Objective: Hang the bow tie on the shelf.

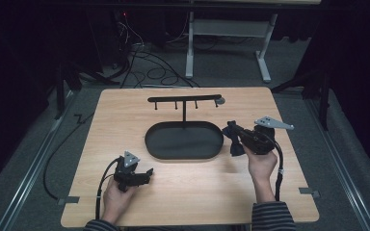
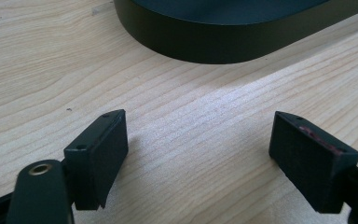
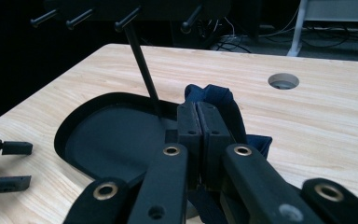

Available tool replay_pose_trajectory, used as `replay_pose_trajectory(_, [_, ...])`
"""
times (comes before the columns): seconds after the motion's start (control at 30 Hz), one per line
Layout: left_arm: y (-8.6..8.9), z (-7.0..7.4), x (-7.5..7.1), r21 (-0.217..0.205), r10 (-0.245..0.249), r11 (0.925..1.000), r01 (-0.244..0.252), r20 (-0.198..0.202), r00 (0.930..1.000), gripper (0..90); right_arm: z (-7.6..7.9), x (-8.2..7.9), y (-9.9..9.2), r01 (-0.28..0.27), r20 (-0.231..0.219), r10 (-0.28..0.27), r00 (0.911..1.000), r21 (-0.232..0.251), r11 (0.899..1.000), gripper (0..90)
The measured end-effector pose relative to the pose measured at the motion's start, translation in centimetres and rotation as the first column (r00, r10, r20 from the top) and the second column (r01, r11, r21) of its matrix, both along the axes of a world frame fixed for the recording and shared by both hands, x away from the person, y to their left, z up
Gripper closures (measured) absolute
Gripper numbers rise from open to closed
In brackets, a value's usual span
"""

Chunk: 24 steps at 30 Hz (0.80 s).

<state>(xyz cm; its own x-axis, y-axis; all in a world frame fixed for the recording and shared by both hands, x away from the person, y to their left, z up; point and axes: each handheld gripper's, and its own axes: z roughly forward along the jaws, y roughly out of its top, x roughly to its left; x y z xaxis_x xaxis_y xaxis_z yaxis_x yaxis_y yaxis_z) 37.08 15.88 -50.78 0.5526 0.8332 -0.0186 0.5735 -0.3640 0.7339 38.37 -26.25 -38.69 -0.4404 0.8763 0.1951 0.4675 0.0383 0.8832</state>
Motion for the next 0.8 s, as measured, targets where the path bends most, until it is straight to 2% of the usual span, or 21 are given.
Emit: replay_pose_trajectory(0.8, [0.0, 0.0, 0.0, 0.000, -0.001, 1.0000, 0.001, 0.000, 1.0000, 20.0, 1.4, 2.4, 1.3, 0.008, 0.010, -0.008, 0.9999, 0.004, 1.000, 90.0])
